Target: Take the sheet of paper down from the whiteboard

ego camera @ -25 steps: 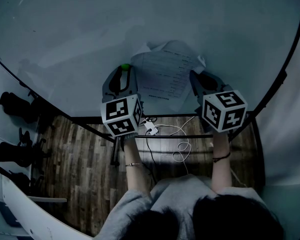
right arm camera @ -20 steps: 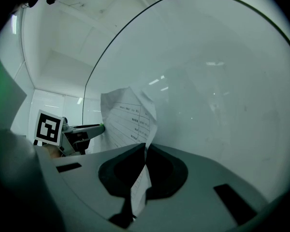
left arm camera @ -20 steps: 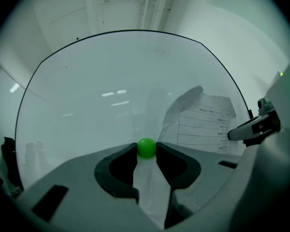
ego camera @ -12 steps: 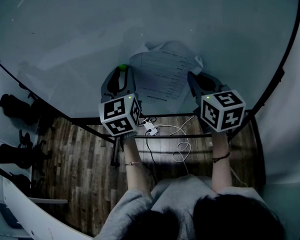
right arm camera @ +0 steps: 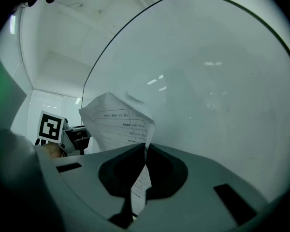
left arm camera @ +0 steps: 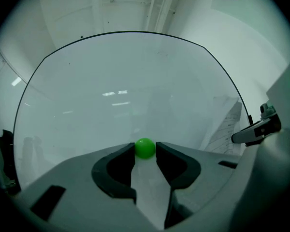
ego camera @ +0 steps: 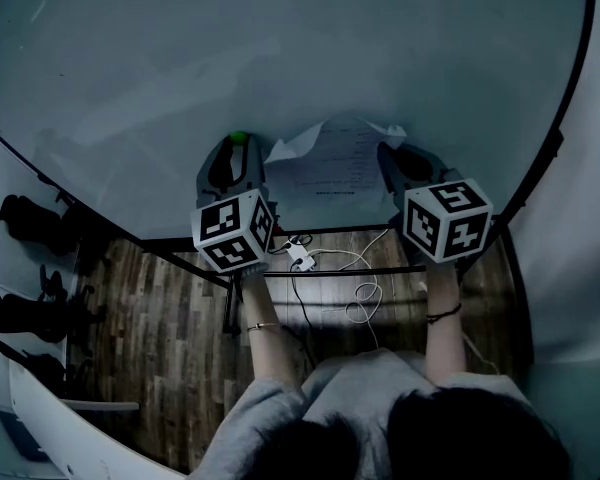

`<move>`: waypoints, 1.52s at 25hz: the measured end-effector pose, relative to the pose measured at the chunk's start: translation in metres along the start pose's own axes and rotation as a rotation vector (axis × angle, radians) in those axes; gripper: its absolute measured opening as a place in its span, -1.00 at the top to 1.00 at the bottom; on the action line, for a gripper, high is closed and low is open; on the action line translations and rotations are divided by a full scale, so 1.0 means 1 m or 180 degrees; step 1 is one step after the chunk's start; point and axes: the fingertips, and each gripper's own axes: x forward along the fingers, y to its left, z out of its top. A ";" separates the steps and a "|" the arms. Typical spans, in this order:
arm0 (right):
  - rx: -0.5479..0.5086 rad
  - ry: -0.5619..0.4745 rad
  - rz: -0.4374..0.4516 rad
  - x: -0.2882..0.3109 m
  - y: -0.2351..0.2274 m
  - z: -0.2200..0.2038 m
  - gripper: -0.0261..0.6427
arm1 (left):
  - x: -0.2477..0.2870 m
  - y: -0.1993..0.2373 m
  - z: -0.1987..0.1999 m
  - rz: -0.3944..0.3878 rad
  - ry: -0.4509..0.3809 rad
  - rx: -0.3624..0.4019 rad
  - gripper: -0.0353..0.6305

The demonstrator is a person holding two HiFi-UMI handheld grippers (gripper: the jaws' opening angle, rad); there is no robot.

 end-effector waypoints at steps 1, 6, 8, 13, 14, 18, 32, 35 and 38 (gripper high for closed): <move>0.0002 0.0000 0.0008 -0.001 0.000 -0.001 0.92 | 0.000 -0.001 0.000 -0.0003 0.0002 0.0008 0.53; 0.0003 0.0020 0.0066 -0.004 0.001 -0.002 0.92 | -0.002 0.000 -0.004 0.0014 0.0045 -0.0003 0.53; -0.0007 0.0031 0.0121 -0.004 0.003 -0.003 0.92 | -0.004 0.001 -0.009 0.0054 0.0076 -0.0048 0.53; -0.0083 0.0044 0.0207 -0.008 0.003 -0.009 0.92 | -0.016 -0.001 -0.024 0.0160 0.0121 -0.0220 0.53; -0.0107 0.0047 0.0211 -0.008 0.003 -0.009 0.92 | -0.020 -0.001 -0.028 0.0182 0.0146 -0.0285 0.53; -0.0115 0.0033 0.0294 -0.011 0.004 -0.013 0.92 | -0.038 0.001 -0.049 0.0251 0.0311 -0.0471 0.59; -0.0067 0.0033 0.0759 -0.020 0.024 -0.025 0.92 | -0.101 -0.013 -0.087 0.0488 0.0627 -0.0737 0.84; -0.0083 0.0034 0.0860 -0.025 0.027 -0.027 0.92 | -0.110 -0.021 -0.091 0.0525 0.0664 -0.0761 0.87; -0.0074 0.0038 0.0942 -0.030 0.030 -0.029 0.92 | -0.122 -0.028 -0.093 0.0544 0.0697 -0.0771 0.88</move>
